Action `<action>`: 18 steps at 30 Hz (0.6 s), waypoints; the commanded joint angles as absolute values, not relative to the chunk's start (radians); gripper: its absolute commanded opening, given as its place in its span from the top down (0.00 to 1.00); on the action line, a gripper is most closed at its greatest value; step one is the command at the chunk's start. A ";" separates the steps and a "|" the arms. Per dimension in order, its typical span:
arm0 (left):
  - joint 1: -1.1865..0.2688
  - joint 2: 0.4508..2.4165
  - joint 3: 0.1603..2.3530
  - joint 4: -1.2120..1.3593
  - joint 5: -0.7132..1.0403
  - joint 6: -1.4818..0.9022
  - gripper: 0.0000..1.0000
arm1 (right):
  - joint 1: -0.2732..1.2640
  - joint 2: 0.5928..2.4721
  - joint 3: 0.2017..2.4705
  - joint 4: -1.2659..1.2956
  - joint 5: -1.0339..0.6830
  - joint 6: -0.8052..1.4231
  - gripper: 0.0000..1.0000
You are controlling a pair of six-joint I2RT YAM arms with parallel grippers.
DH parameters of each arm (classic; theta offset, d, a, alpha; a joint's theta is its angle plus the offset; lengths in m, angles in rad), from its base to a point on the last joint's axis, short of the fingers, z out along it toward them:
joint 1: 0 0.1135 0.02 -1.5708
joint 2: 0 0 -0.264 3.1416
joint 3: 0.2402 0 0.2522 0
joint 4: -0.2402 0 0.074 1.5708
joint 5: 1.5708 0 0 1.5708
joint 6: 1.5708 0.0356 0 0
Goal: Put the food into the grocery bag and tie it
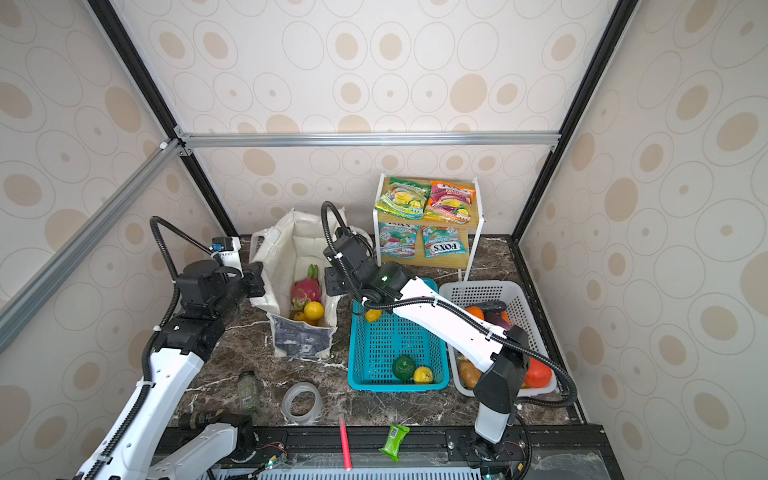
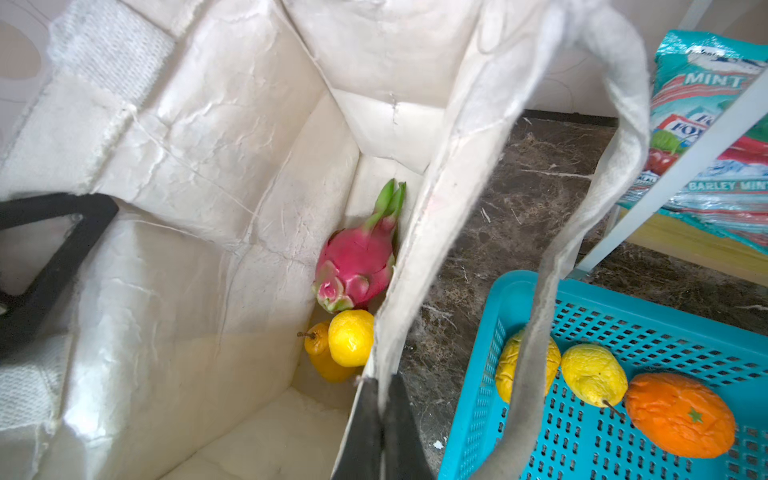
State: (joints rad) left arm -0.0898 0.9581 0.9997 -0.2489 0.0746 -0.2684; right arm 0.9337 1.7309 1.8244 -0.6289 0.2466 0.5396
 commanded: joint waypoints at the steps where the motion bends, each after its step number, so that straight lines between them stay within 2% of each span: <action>1: -0.080 0.943 1.089 -0.218 -0.029 -0.256 1.00 | 0.909 1.661 1.790 -0.582 0.261 0.563 1.00; 6: -0.067 0.925 1.035 -0.212 -0.095 -0.248 1.00 | 0.901 1.605 1.674 -0.574 0.374 0.596 1.00; 10: -0.066 0.912 0.931 -0.141 -0.075 -0.270 1.00 | 0.897 1.595 1.588 -0.533 0.364 0.629 1.00; 16: -0.066 0.943 0.845 -0.096 -0.049 -0.242 1.00 | 0.896 1.702 1.628 -0.587 0.395 0.654 1.00; 17: -0.066 0.948 0.840 -0.105 -0.061 -0.230 1.00 | 0.897 1.724 1.650 -0.608 0.395 0.653 0.98; 18: -0.065 0.951 0.833 -0.108 -0.074 -0.223 1.00 | 0.897 1.740 1.673 -0.631 0.393 0.652 0.92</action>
